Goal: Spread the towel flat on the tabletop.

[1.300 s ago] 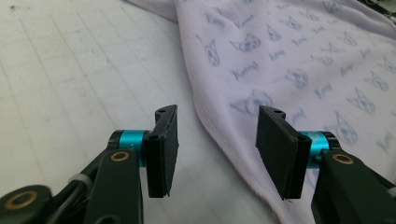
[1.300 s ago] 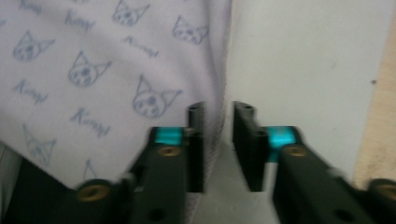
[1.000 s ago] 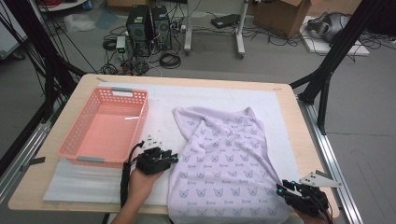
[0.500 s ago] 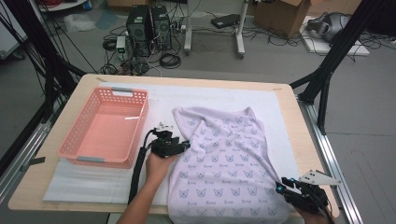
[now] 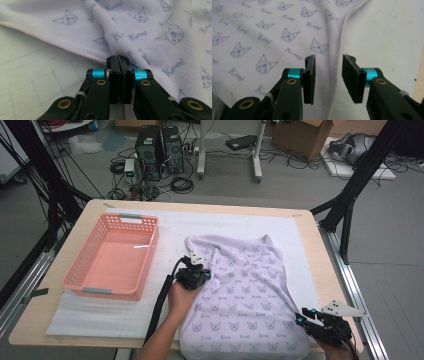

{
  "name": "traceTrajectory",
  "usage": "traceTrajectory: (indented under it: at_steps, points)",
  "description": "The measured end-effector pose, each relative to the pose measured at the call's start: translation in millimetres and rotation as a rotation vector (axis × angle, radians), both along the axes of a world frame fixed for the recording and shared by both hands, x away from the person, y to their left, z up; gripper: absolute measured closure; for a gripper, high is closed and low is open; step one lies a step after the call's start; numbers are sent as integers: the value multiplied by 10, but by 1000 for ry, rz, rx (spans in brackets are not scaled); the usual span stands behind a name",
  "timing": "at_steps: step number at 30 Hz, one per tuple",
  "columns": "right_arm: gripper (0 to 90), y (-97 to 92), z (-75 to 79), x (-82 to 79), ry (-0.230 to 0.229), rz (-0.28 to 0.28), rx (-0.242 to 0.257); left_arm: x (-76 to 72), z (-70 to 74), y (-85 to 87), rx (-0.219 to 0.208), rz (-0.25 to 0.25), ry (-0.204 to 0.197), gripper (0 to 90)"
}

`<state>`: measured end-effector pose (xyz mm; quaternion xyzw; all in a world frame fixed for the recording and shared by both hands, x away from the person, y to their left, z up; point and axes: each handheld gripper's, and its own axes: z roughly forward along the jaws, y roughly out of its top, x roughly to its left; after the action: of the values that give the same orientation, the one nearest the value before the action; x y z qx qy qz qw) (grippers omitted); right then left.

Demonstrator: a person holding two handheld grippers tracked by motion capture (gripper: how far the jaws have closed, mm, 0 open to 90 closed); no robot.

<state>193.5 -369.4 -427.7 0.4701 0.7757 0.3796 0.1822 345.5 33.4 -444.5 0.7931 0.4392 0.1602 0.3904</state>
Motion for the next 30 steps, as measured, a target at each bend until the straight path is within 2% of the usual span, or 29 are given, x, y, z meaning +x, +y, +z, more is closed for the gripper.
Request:
traceTrajectory:
  at_steps: [4, 6, 7, 10, 11, 12, 13, 16, 17, 19, 20, 21, 22, 23, 24, 26, 28, 29, 30]
  points:
    - [631, -12, -3, 6, -1, -4, 5, 48, 38, 291, 13, 123, -21, 881]
    - [631, -15, -10, 11, 6, -6, 6, 69, 34, 438, 6, 188, -25, 879]
    - [631, -14, -13, 13, 9, -8, 8, 70, 26, 495, -8, 198, -21, 874]
    - [630, -19, -22, 30, 10, -14, 12, 30, 12, 527, -5, 178, -18, 843]
    - [629, -26, -24, 39, 8, -15, 13, 29, 14, 522, -45, 154, -1, 781]
    - [628, -28, -27, 47, 10, -22, 20, 24, 23, 515, -49, 153, -2, 711]
    - [628, -31, -28, 50, 10, -21, 18, 15, 38, 509, -58, 151, -13, 693]
    - [627, -14, -29, 47, 9, -15, 18, 9, 53, 472, -129, 132, 5, 569]
    - [624, -10, -28, 45, 10, -16, 17, 7, 45, 450, -120, 115, 15, 539]
    - [622, -8, -28, 48, 10, -16, 20, 3, 8, 402, -72, 96, 28, 527]
    - [621, -4, -28, 48, 13, -17, 22, 0, -10, 384, -48, 87, 24, 529]
    - [619, -4, -28, 48, 13, -17, 21, -11, -9, 371, -12, 84, 3, 548]
    - [617, -2, -29, 46, 15, -18, 22, -23, -4, 365, 23, 83, -17, 636]
    - [615, -3, -31, 47, 11, -18, 21, -29, 1, 373, 41, 79, -23, 794]
    - [614, -7, -31, 47, 8, -18, 20, -25, 3, 386, 44, 91, -25, 873]
    - [612, -11, -36, 48, 4, -24, 27, -13, 9, 446, 60, 128, -41, 882]
    - [612, -26, -39, 52, 6, -27, 24, -5, 8, 496, 17, 149, -32, 882]
    - [612, -28, -43, 52, 8, -32, 26, -26, 0, 497, -4, 152, -47, 874]
    - [608, -34, -49, 60, 4, -30, 23, -35, 1, 501, -6, 140, -44, 807]
